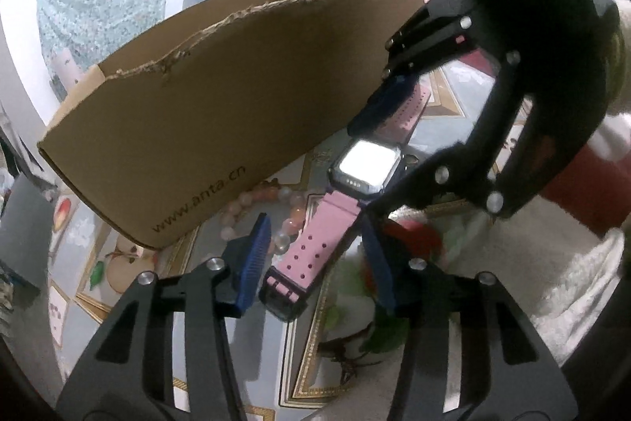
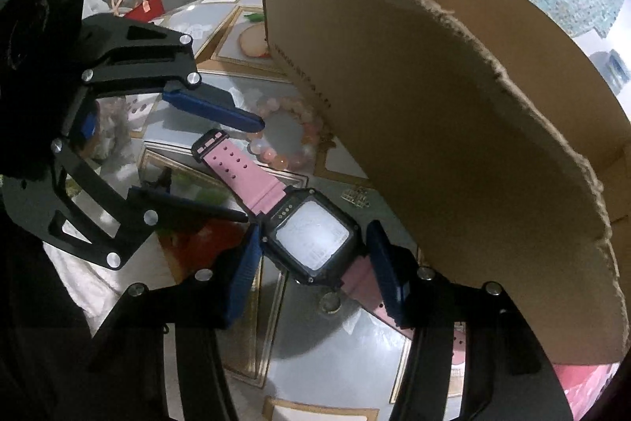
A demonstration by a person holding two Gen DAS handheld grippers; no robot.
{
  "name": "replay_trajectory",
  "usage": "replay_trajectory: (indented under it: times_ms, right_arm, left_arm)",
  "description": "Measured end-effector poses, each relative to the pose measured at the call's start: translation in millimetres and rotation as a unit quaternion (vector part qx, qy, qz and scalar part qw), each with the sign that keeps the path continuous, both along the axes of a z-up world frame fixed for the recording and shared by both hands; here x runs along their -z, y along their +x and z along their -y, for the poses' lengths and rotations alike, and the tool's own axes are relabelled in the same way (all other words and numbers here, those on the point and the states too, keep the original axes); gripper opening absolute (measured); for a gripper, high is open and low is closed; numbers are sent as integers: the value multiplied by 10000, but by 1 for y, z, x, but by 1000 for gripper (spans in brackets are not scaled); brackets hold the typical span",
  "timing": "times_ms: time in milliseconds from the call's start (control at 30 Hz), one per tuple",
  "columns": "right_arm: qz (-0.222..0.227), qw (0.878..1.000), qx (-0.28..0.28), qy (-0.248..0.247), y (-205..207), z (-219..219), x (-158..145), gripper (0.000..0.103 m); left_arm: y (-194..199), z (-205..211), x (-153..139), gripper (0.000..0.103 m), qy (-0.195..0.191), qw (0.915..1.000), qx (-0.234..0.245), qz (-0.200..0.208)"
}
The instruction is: Organize jewelry
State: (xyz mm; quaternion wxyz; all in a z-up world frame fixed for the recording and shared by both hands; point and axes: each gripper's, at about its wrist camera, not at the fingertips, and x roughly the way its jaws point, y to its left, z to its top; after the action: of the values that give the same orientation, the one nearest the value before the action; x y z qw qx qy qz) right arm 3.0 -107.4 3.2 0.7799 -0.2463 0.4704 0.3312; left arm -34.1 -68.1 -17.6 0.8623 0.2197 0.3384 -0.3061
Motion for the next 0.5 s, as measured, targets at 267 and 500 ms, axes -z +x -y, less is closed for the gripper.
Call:
replay_trajectory:
  times_ms: [267,500]
  right_arm:
    - [-200,9988,240,386,-8,11,-25,53]
    - [-339,9943,690,744,-25,32,-33,53]
  left_arm:
    - [-20,12,3,21,601,9965,186,550]
    - [-14,10,-12,5,374,9980,217,453]
